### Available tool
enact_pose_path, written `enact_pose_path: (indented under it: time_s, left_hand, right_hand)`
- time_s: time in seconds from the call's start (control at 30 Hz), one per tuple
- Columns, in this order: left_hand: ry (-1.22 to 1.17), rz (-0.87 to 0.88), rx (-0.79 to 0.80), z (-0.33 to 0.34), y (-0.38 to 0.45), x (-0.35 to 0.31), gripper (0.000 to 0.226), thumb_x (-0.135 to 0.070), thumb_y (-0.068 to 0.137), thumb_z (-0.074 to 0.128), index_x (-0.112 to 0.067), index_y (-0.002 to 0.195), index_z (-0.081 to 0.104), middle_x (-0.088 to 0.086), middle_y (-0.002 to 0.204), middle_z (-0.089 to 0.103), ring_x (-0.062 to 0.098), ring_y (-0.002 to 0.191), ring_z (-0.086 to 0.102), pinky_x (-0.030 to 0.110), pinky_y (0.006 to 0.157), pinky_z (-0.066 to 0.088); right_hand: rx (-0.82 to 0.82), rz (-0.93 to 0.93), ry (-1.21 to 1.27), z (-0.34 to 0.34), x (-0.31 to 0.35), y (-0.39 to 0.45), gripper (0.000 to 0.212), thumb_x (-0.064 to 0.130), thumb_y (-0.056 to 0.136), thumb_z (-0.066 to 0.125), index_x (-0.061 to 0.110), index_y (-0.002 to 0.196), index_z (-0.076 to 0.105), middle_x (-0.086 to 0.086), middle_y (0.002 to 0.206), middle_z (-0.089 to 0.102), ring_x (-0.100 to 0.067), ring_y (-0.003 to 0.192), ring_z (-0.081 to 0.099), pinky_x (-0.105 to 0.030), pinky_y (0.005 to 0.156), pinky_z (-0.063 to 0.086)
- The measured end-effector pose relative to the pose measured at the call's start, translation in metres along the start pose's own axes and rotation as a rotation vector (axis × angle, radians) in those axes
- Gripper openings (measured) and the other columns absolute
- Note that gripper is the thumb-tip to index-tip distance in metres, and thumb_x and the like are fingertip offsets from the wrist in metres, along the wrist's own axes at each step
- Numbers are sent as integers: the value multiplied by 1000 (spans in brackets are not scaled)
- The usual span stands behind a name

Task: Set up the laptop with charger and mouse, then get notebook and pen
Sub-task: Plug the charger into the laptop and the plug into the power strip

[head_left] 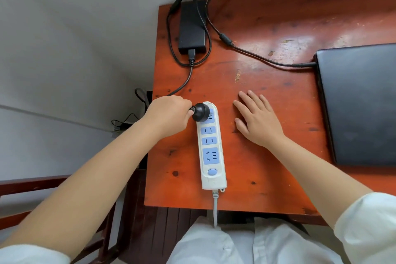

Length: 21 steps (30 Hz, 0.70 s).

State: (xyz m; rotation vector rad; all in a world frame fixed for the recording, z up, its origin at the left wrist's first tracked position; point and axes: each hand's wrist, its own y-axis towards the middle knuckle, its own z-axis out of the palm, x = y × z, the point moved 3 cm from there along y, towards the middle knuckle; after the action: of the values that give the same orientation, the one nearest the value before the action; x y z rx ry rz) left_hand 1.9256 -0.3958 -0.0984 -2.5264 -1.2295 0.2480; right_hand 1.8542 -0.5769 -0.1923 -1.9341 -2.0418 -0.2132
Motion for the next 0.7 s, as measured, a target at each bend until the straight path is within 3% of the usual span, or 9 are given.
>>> enact_pose_path:
  time_s: [0.3, 0.37, 0.47, 0.57, 0.7]
  left_hand:
    - [21, -43, 206, -9, 8, -3, 40, -25, 95, 42, -15, 57, 34, -2, 56, 34, 23, 65, 45, 32, 56, 34]
    - [74, -46, 241, -11, 11, -6, 34, -25, 96, 40, -11, 65, 41, 0, 61, 38, 24, 68, 46, 32, 58, 36]
    - [218, -15, 307, -18, 16, -18, 24, -21, 98, 37, -8, 95, 57, 9, 84, 51, 29, 85, 57, 32, 64, 38]
    - [328, 2, 371, -21, 15, -24, 24, -16, 99, 35, -7, 108, 56, 12, 105, 61, 30, 96, 60, 32, 68, 42]
    - [447, -62, 547, -21, 20, -32, 27, -11, 95, 43, -9, 122, 51, 10, 119, 58, 29, 105, 58, 33, 81, 48]
  right_hand:
    - [-1, 7, 11, 0, -2, -1, 47, 29, 89, 51, 12, 132, 43, -12, 148, 36, -31, 139, 26, -46, 116, 16]
    - [-1, 11, 15, 0, -2, -1, 48, 30, 88, 50, 12, 133, 43, -12, 148, 36, -31, 140, 25, -46, 116, 15]
    - [0, 15, 12, 0, -2, -1, 48, 30, 88, 50, 12, 133, 43, -12, 148, 36, -31, 139, 25, -46, 116, 16]
    - [-9, 14, 21, -2, -1, 0, 48, 29, 87, 53, 11, 131, 46, -14, 146, 38, -32, 138, 28, -48, 115, 18]
    - [-7, 18, 23, -2, -1, -1, 48, 30, 87, 52, 11, 131, 46, -13, 146, 39, -32, 138, 28, -48, 115, 18]
